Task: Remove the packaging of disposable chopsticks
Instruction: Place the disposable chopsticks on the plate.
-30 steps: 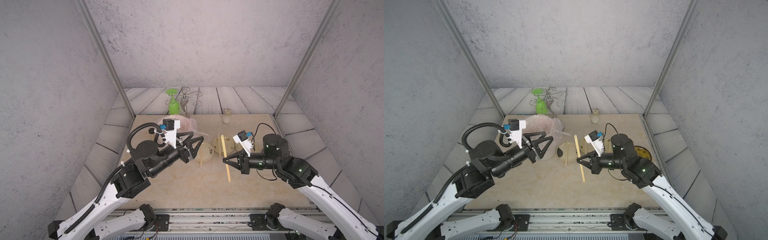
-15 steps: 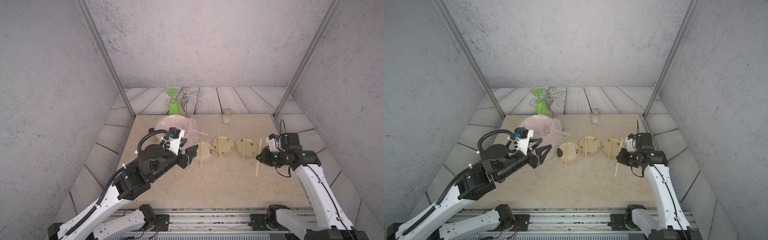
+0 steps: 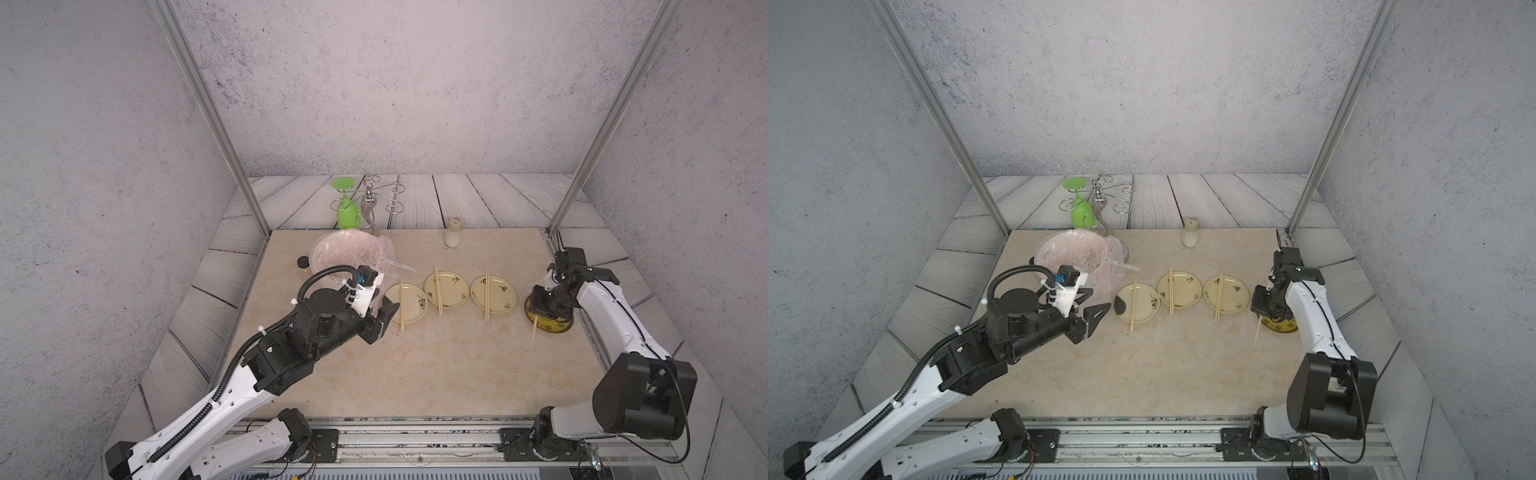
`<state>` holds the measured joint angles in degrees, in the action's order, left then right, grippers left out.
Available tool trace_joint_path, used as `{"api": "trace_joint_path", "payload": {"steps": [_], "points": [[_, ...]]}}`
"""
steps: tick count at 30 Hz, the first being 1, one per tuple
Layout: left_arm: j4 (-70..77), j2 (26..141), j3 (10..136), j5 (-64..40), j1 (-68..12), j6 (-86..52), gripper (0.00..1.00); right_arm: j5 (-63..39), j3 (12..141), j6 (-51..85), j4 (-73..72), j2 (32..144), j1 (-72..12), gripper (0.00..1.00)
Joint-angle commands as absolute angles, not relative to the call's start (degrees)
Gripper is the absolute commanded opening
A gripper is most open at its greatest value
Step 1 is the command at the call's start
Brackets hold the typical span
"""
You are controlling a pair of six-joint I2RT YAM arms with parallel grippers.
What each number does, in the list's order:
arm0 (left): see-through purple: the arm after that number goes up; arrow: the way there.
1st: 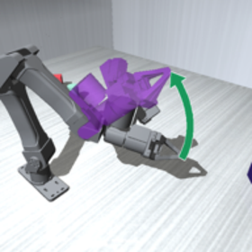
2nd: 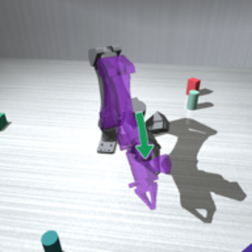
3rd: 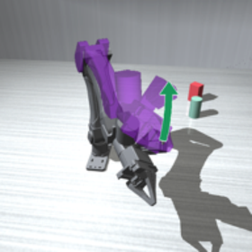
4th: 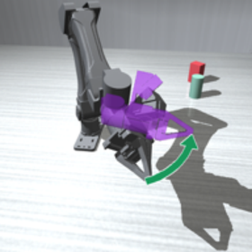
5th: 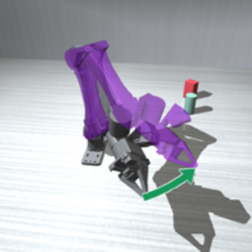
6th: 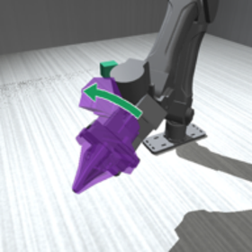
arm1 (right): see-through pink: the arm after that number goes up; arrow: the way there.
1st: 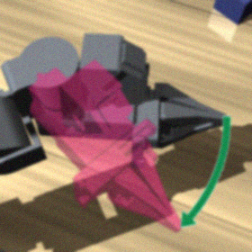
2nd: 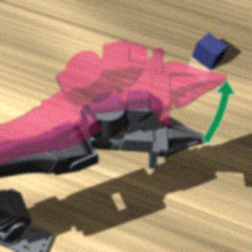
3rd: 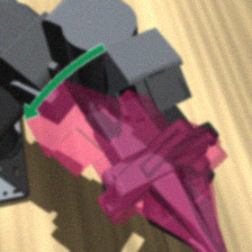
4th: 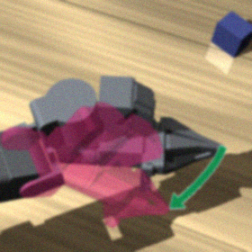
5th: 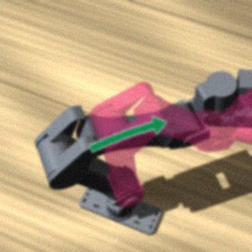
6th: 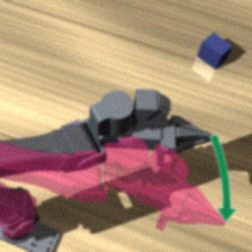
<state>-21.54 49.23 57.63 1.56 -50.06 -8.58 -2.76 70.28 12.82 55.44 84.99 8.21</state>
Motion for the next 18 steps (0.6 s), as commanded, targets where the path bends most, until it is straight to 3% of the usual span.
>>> {"api": "trace_joint_path", "payload": {"steps": [1, 18], "points": [[-21.4, 48.7, 57.2, 0.0, -49.2, -7.8, 0.61, 5.4, 74.6, 9.5, 56.1, 89.6, 9.3, 0.0], [-19.5, 50.3, 55.5, -3.6, -46.5, -6.6, 0.61, 21.4, 87.5, 8.2, 60.8, 105.1, 10.3, 0.0]]}}
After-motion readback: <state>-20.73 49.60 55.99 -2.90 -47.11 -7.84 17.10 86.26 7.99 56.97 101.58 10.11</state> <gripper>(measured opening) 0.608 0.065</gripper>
